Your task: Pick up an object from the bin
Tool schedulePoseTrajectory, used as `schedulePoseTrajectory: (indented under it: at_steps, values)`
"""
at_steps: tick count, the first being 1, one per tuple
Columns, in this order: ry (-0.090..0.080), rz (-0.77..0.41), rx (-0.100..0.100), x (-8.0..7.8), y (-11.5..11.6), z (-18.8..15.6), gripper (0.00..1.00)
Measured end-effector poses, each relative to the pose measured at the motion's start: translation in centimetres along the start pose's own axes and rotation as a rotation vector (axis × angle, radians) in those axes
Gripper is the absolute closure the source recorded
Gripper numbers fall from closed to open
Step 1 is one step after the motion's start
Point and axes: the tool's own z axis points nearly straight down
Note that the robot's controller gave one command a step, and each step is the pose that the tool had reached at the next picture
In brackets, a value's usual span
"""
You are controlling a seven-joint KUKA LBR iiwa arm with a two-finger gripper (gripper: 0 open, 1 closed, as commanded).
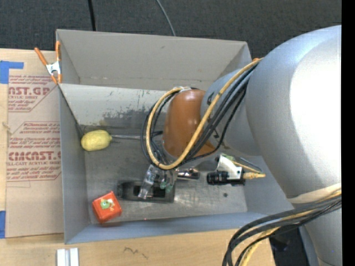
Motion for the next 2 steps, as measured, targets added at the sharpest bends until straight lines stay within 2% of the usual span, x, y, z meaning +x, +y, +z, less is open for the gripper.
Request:
schedulePoseTrajectory:
  at_steps: [2]
  values:
    - [0.000, 0.000, 0.000, 0.00, 0.00, 0.00, 1.00]
